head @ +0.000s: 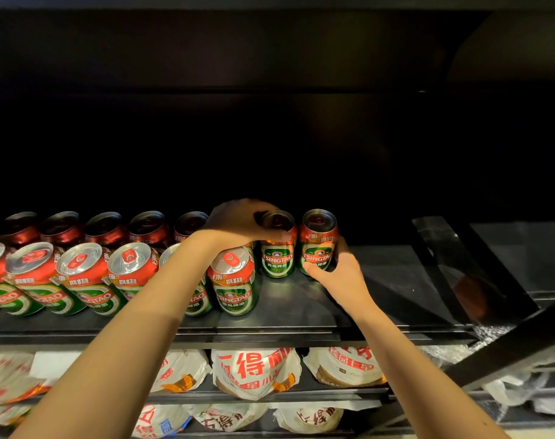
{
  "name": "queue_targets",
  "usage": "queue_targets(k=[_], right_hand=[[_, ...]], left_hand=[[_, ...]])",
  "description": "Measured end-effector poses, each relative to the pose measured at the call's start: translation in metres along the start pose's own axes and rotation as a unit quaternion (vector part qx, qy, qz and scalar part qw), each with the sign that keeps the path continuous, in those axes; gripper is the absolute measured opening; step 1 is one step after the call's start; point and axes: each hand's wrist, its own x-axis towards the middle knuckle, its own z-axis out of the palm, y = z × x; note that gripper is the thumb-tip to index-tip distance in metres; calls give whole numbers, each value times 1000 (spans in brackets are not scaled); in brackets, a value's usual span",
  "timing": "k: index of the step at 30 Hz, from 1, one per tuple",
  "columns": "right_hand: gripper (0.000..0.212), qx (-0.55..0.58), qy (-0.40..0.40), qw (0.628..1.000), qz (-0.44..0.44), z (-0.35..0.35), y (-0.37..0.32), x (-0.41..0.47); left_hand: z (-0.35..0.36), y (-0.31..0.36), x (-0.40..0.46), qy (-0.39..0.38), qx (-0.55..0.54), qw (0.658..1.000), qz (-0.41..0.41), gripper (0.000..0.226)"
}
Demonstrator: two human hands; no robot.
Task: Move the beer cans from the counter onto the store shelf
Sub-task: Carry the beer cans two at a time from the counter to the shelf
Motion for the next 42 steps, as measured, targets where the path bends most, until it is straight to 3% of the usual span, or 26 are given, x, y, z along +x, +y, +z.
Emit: queue_targets(k=[15,21,23,26,29,32,34,35,38,42], right_hand=[[64,-30,7,999,14,3,-5,-2],[97,-31,-41,997,60,-7,-27,-9],[91,-51,-18,994,99,-16,-34,-21],[72,-111,53,984,129,-25,-45,-56],[46,-113,116,976,149,-25,-54,-104],[31,-94,169,965,178,-19,-58,-165],[25,-87,201,955,201,-14,-62,-214],[23,-90,215,947,220,-11,-65,-241],[20,-98,297,912,264,-4,-73,-322],[24,-100,431,839,317,13,-98,-434]], left_hand=[[0,-1,-1,-2,-12,1000,-3,61],[-14,0,4,-95,-66,993,34,53],[-19,-1,5,-129,-59,989,50,57],[-23,-6,4,-105,-4,994,41,77],[-28,2,-9,-77,-11,996,50,65],[-39,30,-45,-5,17,992,121,53],[-42,51,-74,74,-12,979,190,49],[-40,62,-87,75,-45,971,221,47],[-25,103,-131,-11,-101,936,336,47],[6,153,-206,-135,-129,846,499,47]])
